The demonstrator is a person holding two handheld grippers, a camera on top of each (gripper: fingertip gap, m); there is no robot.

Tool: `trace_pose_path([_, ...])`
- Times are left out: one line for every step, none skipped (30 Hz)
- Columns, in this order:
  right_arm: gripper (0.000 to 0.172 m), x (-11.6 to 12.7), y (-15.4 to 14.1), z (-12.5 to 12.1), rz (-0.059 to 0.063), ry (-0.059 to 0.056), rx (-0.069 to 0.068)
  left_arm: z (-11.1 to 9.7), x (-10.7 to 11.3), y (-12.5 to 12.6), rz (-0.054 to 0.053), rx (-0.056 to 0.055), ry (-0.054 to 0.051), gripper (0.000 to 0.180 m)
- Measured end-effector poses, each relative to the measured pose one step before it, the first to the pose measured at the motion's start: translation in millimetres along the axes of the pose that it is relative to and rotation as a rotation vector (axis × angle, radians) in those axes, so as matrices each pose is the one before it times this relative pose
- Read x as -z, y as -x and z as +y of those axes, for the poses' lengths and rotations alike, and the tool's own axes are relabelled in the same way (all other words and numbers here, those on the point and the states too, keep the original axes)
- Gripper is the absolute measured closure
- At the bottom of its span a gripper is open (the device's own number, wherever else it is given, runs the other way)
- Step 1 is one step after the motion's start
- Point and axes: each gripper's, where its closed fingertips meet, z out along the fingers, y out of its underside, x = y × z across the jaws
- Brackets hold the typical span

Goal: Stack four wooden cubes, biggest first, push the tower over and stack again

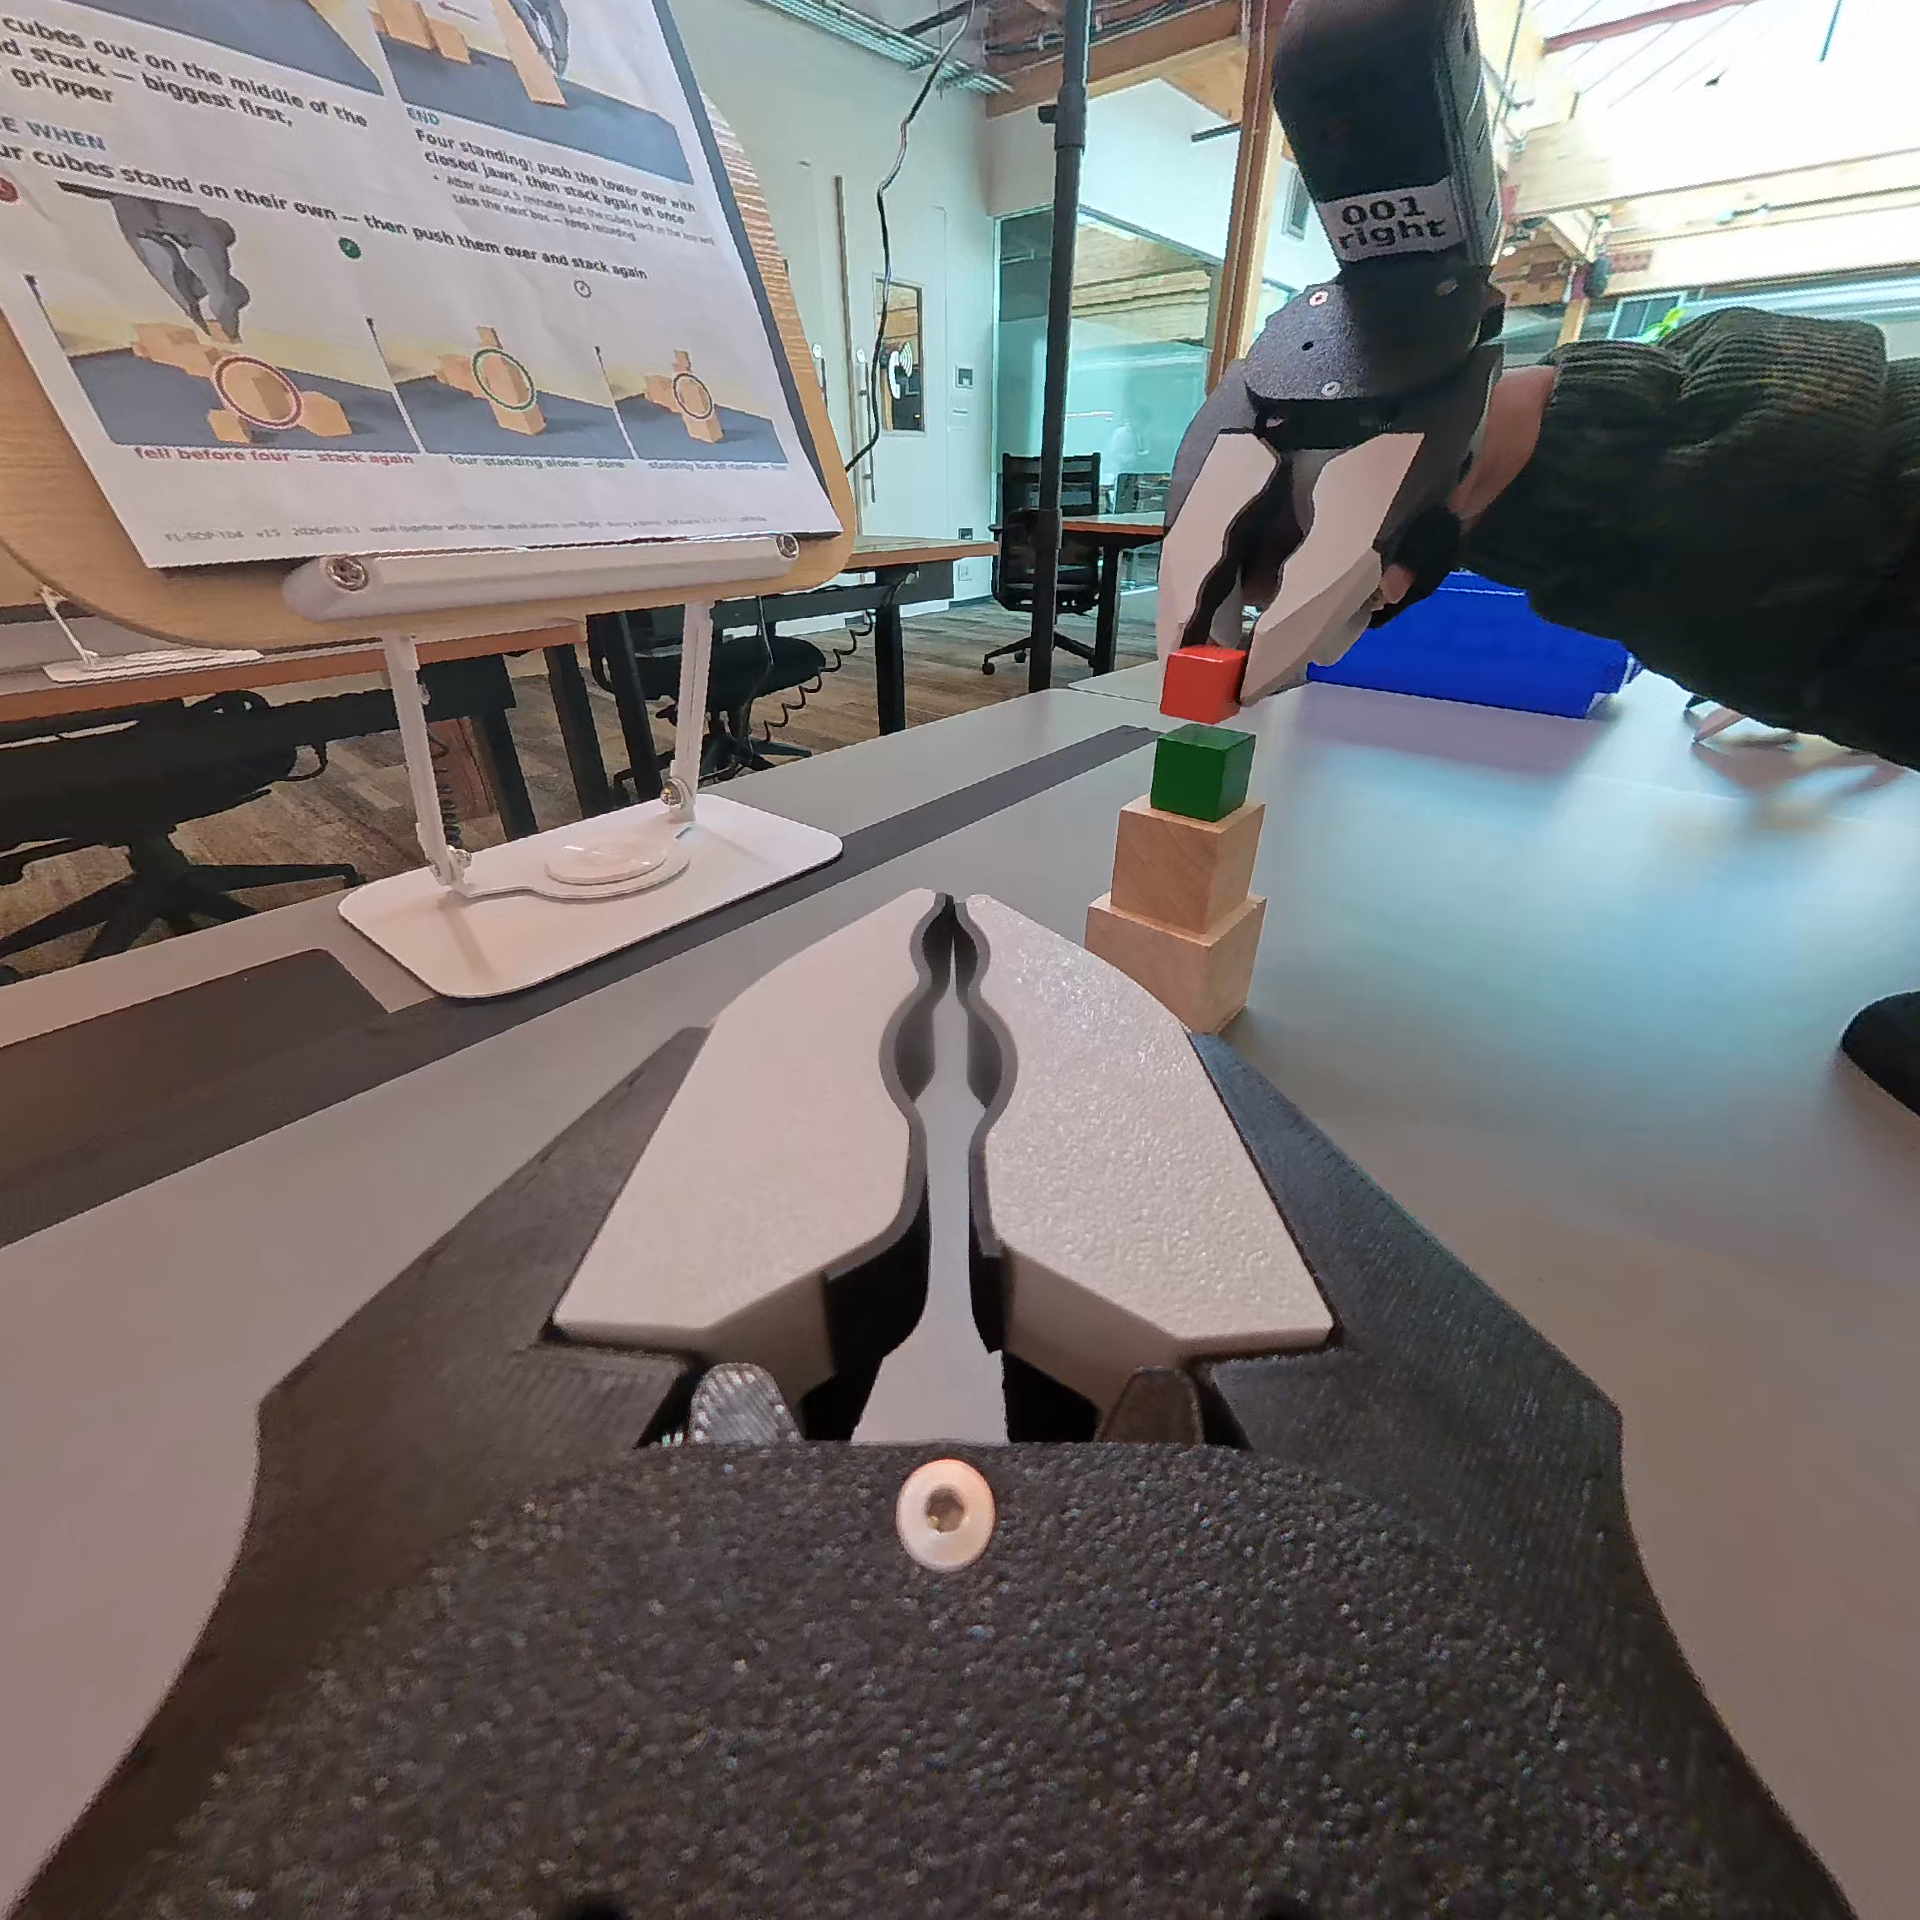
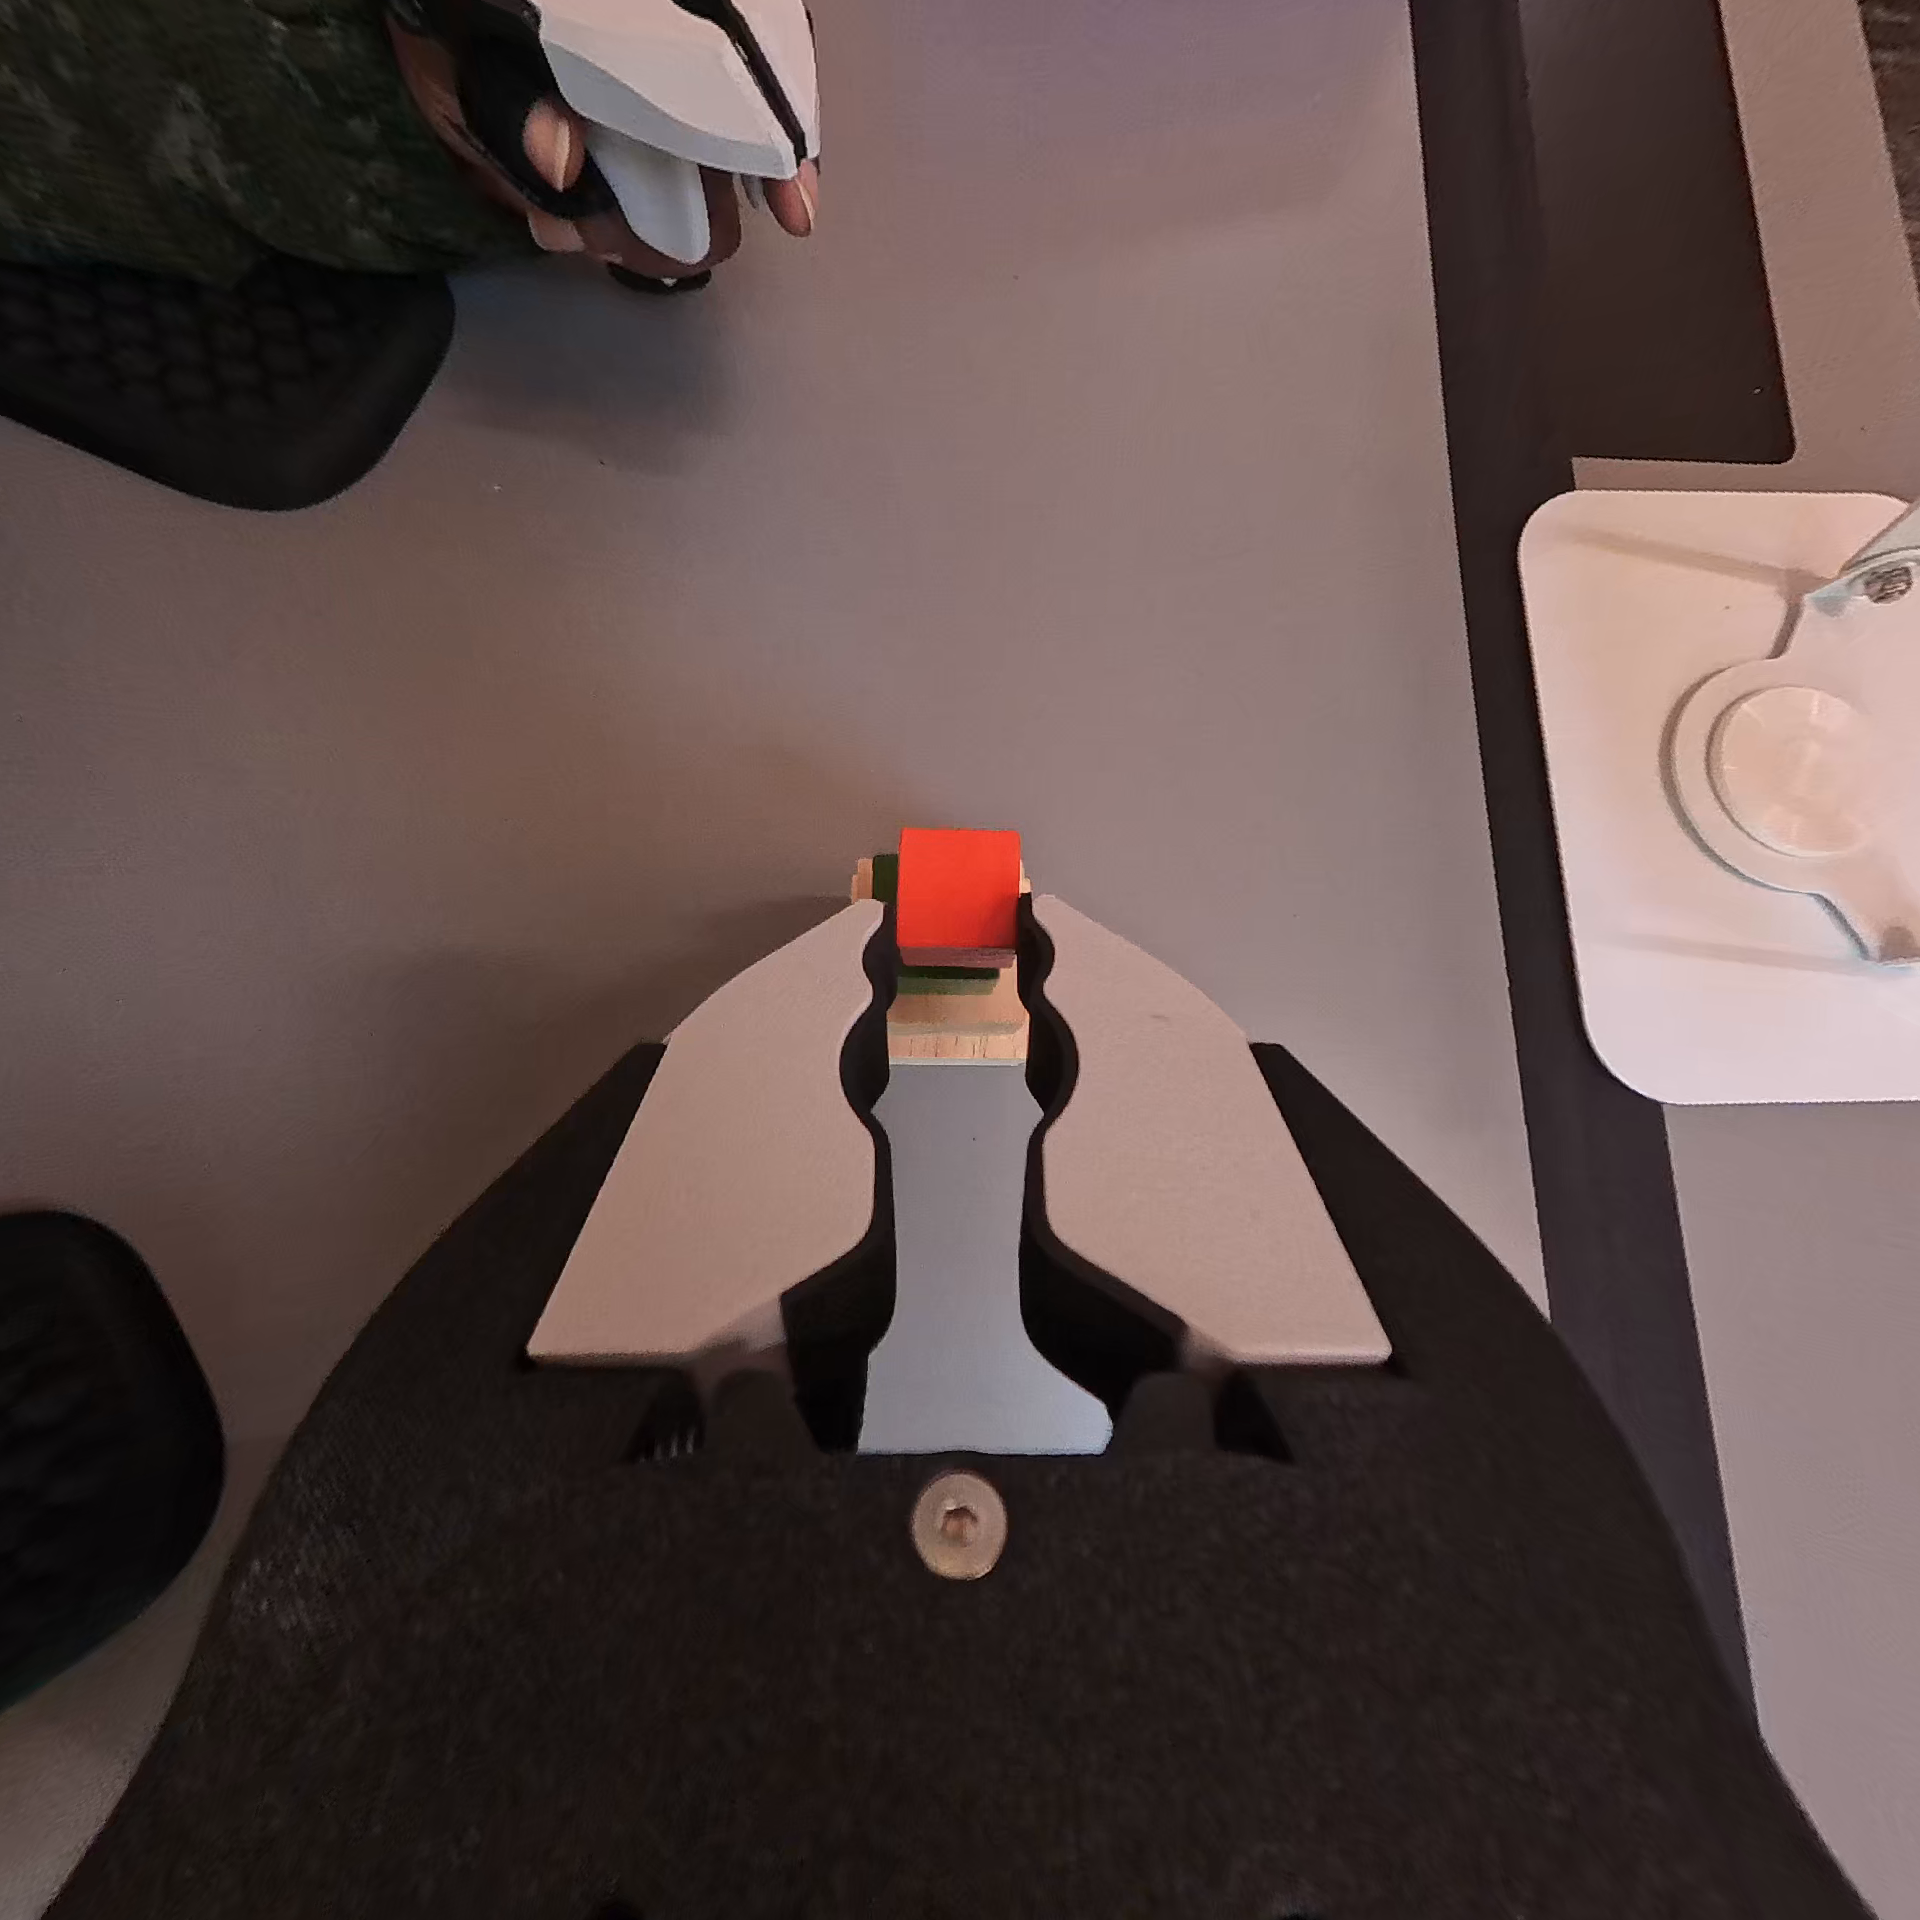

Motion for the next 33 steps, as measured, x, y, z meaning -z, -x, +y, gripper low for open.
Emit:
trace_pose_path([0.150, -0.54, 0.71, 0.03, -0.0045, 0.0005, 0.0005, 0.00, -0.01, 0.03, 0.0005, 0.0007, 0.0000, 0.180])
trace_pose_path([0.150, -0.34, 0.89, 0.24, -0.0044, 0.0006, 0.0011, -0.06, 0.11, 0.13, -0.0001, 0.0004, -0.0004, 0.180])
trace_pose_path([0.150, -0.13, 0.21, 0.33, 0.0013, 0.0008, 0.0021, 0.12, 0.01, -0.08, 0.0004, 0.0004, 0.0001, 0.180])
trace_pose_path([0.150, -0.21, 0.23, 0.13, 0.0009, -0.0013, 0.0012, 0.01, -0.07, -0.03, 0.0005, 0.0005, 0.0001, 0.180])
trace_pose_path([0.150, -0.18, 0.72, 0.13, -0.0030, -0.0021, -0.0013, 0.15, -0.04, -0.04, 0.0008, 0.0001, 0.0003, 0.180])
trace_pose_path([0.150, -0.24, 0.38, 0.47, -0.0001, 0.0001, -0.0005, 0.11, -0.08, -0.19, 0.0006, -0.0004, 0.0008, 0.180])
trace_pose_path([0.150, -0.38, 0.06, 0.71, 0.0020, 0.0022, 0.0013, 0.15, -0.04, -0.10, 0.0004, -0.0004, 0.0004, 0.180])
trace_pose_path([0.150, -0.29, 0.30, 0.82, -0.0009, 0.0023, 0.0007, 0.08, -0.10, -0.15, 0.0003, -0.0004, 0.0006, 0.180])
trace_pose_path([0.150, -0.17, 0.27, 0.39, -0.0007, -0.0001, -0.0007, 0.03, 0.02, 0.00, 0.0001, -0.0001, 0.0003, 0.180])
trace_pose_path([0.150, -0.04, 0.20, 0.44, -0.0003, 0.0008, -0.0004, -0.01, 0.07, -0.05, -0.0001, -0.0001, 0.0000, 0.180])
trace_pose_path([0.150, -0.04, -0.14, 0.24, 0.0020, -0.0003, 0.0001, 0.02, 0.01, 0.04, -0.0002, -0.0001, 0.0001, 0.180])
trace_pose_path([0.150, -0.05, -0.02, -0.19, 0.0013, -0.0025, -0.0002, -0.01, 0.07, 0.09, -0.0003, 0.0003, 0.0000, 0.180])
trace_pose_path([0.150, -0.10, 0.53, 0.01, -0.0030, -0.0003, -0.0007, 0.03, -0.06, -0.11, 0.0003, 0.0000, 0.0002, 0.180])
trace_pose_path([0.150, -0.31, 0.24, 0.19, 0.0003, 0.0019, 0.0012, 0.14, -0.05, -0.01, 0.0006, 0.0001, 0.0003, 0.180])
trace_pose_path([0.150, -0.24, 0.14, 0.27, 0.0001, 0.0020, 0.0032, 0.06, -0.04, -0.12, 0.0005, -0.0002, 0.0005, 0.180])
trace_pose_path([0.150, -0.25, 0.29, -0.01, -0.0013, -0.0004, 0.0010, 0.05, -0.04, -0.13, 0.0006, -0.0003, 0.0004, 0.180])
trace_pose_path([0.150, -0.20, -0.07, -0.06, -0.0001, 0.0000, -0.0006, -0.06, 0.04, -0.08, 0.0001, -0.0001, -0.0004, 0.180])
trace_pose_path([0.150, -0.14, -0.14, 0.01, 0.0005, 0.0001, 0.0010, -0.09, 0.00, 0.02, -0.0001, -0.0001, 0.0001, 0.180])
trace_pose_path([0.150, -0.15, 0.10, -0.07, -0.0004, -0.0010, 0.0008, -0.07, 0.11, 0.00, -0.0002, 0.0004, -0.0005, 0.180])
trace_pose_path([0.150, -0.19, 0.17, -0.04, -0.0016, 0.0003, 0.0002, -0.01, -0.01, 0.09, 0.0001, 0.0005, -0.0001, 0.180])
trace_pose_path([0.150, -0.14, 0.20, -0.01, -0.0014, 0.0001, 0.0009, 0.02, 0.01, 0.00, 0.0001, -0.0001, 0.0002, 0.180])
trace_pose_path([0.150, 0.00, -0.10, 0.01, -0.0002, 0.0000, 0.0003, -0.05, 0.04, -0.06, 0.0001, -0.0002, -0.0004, 0.180])
trace_pose_path([0.150, -0.04, 0.19, 0.13, -0.0020, 0.0004, -0.0004, 0.02, -0.06, 0.03, 0.0003, 0.0000, 0.0001, 0.180])
trace_pose_path([0.150, 0.05, 0.04, 0.10, -0.0014, 0.0007, 0.0007, 0.02, 0.01, -0.08, 0.0005, 0.0002, 0.0002, 0.180])
trace_pose_path([0.150, 0.08, -0.03, 0.00, -0.0002, 0.0012, 0.0020, 0.16, -0.04, 0.02, 0.0002, 0.0003, 0.0004, 0.180])
trace_pose_path([0.150, 0.01, -0.02, 0.07, 0.0003, 0.0013, 0.0024, 0.01, 0.00, -0.08, 0.0004, 0.0003, 0.0001, 0.180])
trace_pose_path([0.150, -0.07, 0.04, -0.07, 0.0001, 0.0002, 0.0018, 0.01, -0.07, 0.00, 0.0004, 0.0003, 0.0000, 0.180])
trace_pose_path([0.150, -0.11, 0.10, -0.16, -0.0003, -0.0005, 0.0018, 0.04, 0.02, 0.00, 0.0002, -0.0004, 0.0003, 0.180])
trace_pose_path([0.150, -0.11, -0.13, 0.00, 0.0009, -0.0004, 0.0017, -0.02, -0.01, -0.01, 0.0001, 0.0001, -0.0002, 0.180])
trace_pose_path([0.150, -0.19, -0.13, 0.32, 0.0010, 0.0015, 0.0014, 0.10, -0.02, -0.11, 0.0003, 0.0000, 0.0007, 0.180])
trace_pose_path([0.150, -0.26, 0.02, 0.18, 0.0001, 0.0006, 0.0021, 0.16, 0.04, 0.01, 0.0000, -0.0002, 0.0004, 0.180])
trace_pose_path([0.149, -0.26, 0.24, 0.14, -0.0006, -0.0002, 0.0020, -0.02, -0.01, -0.05, 0.0003, 0.0002, -0.0002, 0.180])
trace_pose_path([0.148, -0.27, 0.26, 0.52, 0.0003, 0.0018, 0.0016, 0.03, -0.06, 0.03, 0.0002, 0.0002, 0.0002, 0.180])
